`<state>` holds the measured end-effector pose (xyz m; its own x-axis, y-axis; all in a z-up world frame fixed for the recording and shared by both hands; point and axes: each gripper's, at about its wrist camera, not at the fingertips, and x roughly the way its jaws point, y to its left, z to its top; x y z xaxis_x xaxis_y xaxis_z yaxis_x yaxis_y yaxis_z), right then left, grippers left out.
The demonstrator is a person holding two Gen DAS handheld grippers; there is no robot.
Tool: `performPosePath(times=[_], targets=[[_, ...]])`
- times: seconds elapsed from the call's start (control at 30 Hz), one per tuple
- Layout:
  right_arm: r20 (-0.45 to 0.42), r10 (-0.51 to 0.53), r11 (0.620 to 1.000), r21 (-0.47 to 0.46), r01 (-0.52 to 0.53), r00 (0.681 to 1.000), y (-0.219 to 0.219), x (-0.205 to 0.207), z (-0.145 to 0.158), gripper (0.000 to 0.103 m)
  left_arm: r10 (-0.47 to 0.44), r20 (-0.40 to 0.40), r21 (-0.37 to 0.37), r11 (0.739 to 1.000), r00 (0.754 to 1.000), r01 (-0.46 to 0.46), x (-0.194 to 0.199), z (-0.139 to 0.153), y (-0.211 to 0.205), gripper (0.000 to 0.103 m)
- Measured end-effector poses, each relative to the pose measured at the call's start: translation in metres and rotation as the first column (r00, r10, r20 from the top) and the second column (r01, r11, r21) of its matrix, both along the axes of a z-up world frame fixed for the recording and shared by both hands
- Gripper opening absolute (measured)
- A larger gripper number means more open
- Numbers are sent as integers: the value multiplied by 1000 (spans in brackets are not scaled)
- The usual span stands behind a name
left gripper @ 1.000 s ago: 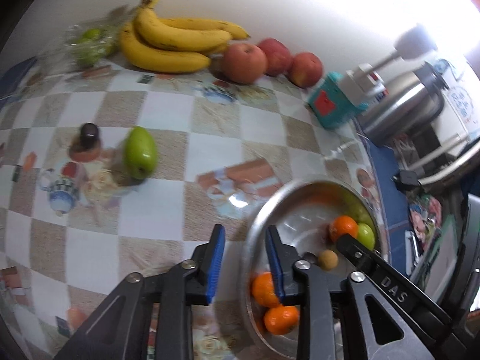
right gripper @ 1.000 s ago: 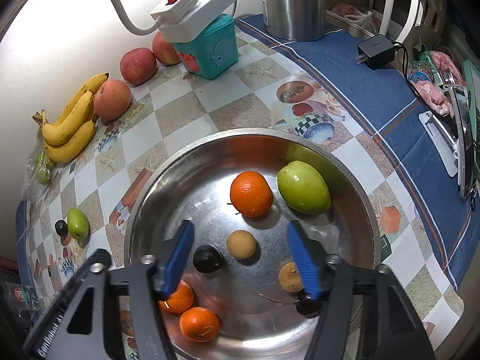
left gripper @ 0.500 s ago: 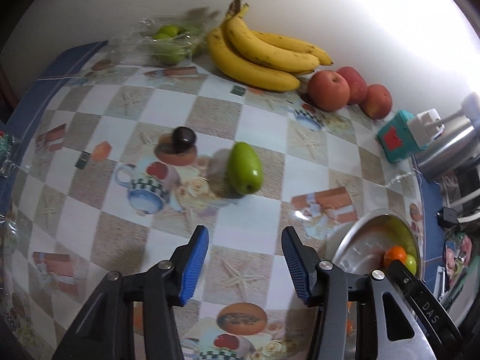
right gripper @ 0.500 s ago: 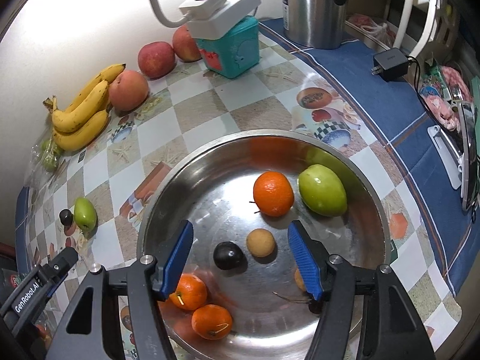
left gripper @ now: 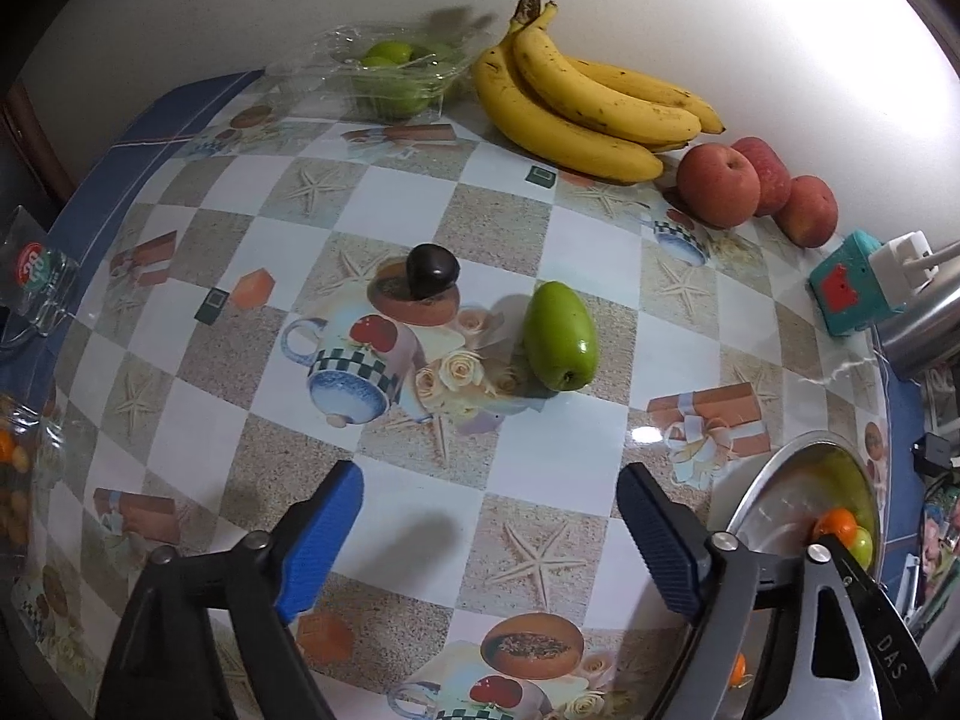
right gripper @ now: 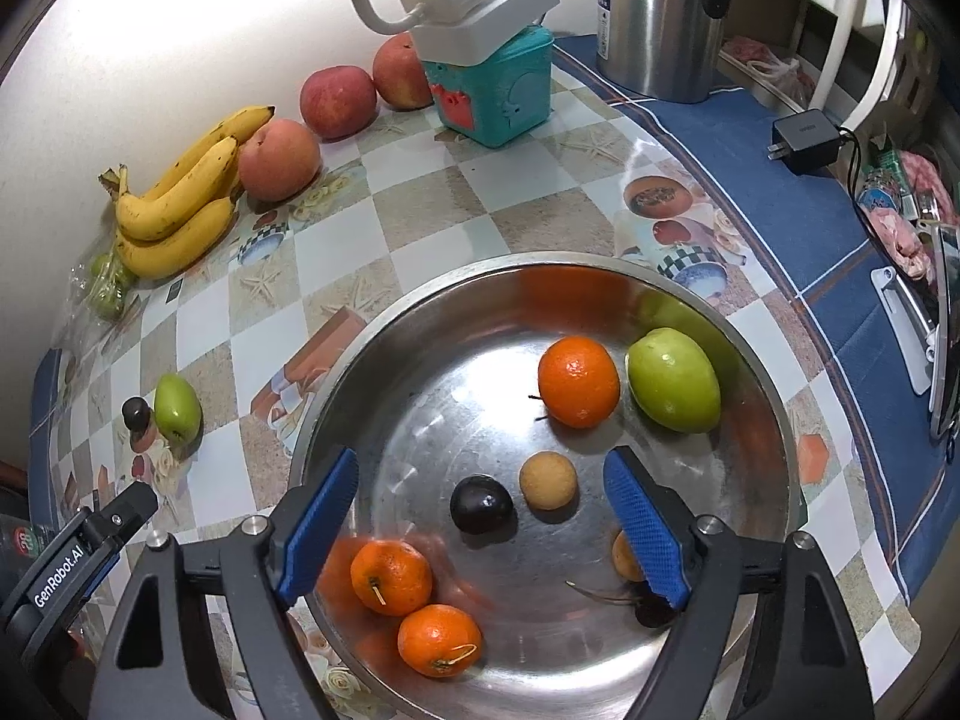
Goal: Organize fruits
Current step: 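Withdraw both open tools from the bowl toward the green pear and plum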
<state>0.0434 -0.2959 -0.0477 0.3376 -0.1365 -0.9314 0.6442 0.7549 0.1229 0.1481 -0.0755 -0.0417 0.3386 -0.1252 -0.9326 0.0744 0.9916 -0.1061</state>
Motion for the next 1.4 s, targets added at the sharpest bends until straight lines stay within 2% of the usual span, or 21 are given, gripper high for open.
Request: performPosePath(times=[0.13, 0.23, 0.3, 0.37, 0.4, 0.43, 0.93, 1.1, 1.3, 1.4], targets=[[-3, 5, 1000, -3, -5, 1000, 1, 0, 0, 85, 5, 5, 7, 1000, 1000, -5, 0, 0, 1, 93], [-1, 10, 1000, -7, -10, 1000, 2, 1, 0, 85, 8, 16, 17, 1000, 1000, -9, 0, 0, 1, 101], [0, 17, 1000, -11, -17, 1000, 3, 2, 0, 85, 11, 29, 24, 1000, 1000, -11, 0, 1, 2, 103], [2, 24, 1000, -15, -24, 1000, 4, 3, 0, 90, 10, 34, 31, 999, 999, -12, 0, 2, 2, 103], [6, 27, 1000, -17, -27, 1000, 5, 3, 0, 97, 10, 37, 35, 999, 999, -12, -1, 2, 2, 103], [10, 29, 999, -19, -29, 1000, 6, 4, 1, 100, 10, 37, 38, 999, 999, -12, 0, 1, 3, 103], [33, 62, 998, -28, -61, 998, 16, 10, 2, 102, 12, 58, 64, 998, 998, -16, 5, 5, 13, 103], [43, 93, 995, -24, -92, 995, 24, 16, 2, 102, 2, 60, 75, 997, 998, -6, 10, 7, 20, 103], [70, 134, 991, -27, -132, 989, 36, 26, 7, 102, 7, 85, 125, 992, 996, -18, 15, 10, 31, 103], [106, 168, 986, -34, -165, 980, 45, 32, 12, 102, 27, 97, 118, 992, 995, -38, 20, 12, 42, 103]])
